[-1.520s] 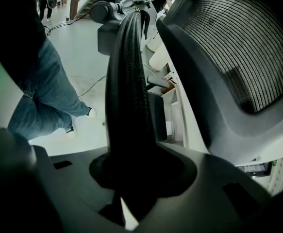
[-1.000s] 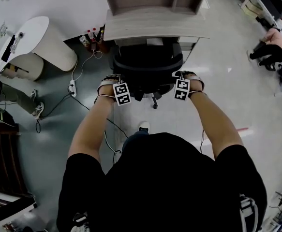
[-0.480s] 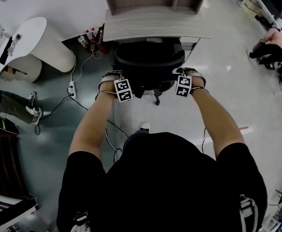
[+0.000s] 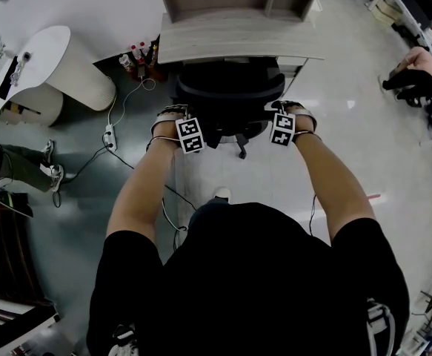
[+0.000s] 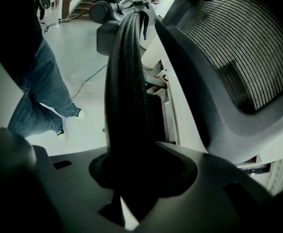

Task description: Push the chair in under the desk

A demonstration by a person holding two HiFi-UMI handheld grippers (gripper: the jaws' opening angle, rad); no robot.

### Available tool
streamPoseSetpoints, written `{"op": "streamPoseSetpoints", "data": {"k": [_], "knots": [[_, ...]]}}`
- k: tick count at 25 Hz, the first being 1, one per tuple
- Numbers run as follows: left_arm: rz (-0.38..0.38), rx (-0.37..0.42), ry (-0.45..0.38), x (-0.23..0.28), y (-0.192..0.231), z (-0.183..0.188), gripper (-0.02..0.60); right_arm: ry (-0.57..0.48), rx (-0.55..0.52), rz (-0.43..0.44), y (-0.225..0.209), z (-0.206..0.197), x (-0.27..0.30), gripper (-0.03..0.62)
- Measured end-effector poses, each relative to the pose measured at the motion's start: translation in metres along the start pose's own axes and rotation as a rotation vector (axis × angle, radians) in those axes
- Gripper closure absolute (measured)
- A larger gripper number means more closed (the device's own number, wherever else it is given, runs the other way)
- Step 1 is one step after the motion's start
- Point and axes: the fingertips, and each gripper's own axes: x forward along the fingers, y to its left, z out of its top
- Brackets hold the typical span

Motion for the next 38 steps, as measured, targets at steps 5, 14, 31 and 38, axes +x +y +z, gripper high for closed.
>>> {"op": "streamPoseSetpoints", "data": {"k": [5, 14, 31, 38], "knots": [[0.007, -0.003, -0.002, 0.001, 0.0, 0.001, 0.457, -0.007, 0.0, -0.005, -0.001, 0.0, 0.001, 0.462], [0.017, -0.01, -0.004, -0.001, 0.003, 0.0, 0.445, -0.008, 0.009, -0.002, -0.004, 0.001, 0.0, 0.446], [-0.09, -0.265, -0.076, -0.04, -0.004, -0.007, 0.321, -0.104, 0.242, -0.088, -0.007, -0.012, -0.06, 0.336], [-0.035, -0.465, -0.198, -0.073, -0.002, 0.002, 0.322, -0.212, 0.46, -0.132, 0.0, -0.021, -0.098, 0.379]]}}
